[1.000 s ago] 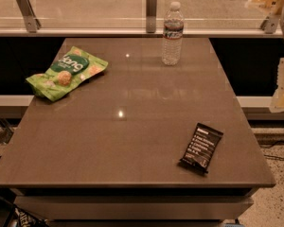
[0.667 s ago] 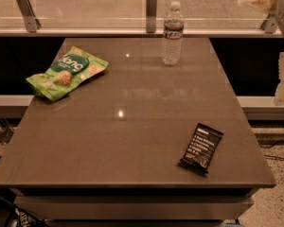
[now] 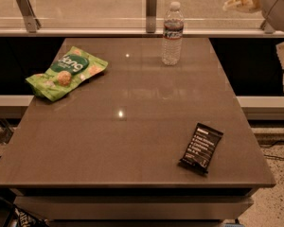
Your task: Move rxbar chocolate near green rice chip bag
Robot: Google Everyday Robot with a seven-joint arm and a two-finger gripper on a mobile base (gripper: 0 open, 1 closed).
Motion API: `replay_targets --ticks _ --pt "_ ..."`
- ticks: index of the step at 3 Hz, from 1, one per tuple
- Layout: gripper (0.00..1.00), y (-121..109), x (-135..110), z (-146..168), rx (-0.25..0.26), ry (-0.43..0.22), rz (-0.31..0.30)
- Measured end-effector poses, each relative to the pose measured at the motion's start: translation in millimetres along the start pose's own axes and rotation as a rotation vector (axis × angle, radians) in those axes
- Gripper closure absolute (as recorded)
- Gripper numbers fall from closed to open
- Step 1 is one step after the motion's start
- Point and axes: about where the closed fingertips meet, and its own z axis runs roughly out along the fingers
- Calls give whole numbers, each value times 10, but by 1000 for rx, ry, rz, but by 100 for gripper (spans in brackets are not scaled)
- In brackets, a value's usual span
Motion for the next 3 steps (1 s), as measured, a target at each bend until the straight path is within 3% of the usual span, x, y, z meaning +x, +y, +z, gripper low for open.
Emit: replay_targets --ticks 1,3 --pt "0 0 0 0 0 0 0" --pt "0 5 -213 0 28 -19 -75"
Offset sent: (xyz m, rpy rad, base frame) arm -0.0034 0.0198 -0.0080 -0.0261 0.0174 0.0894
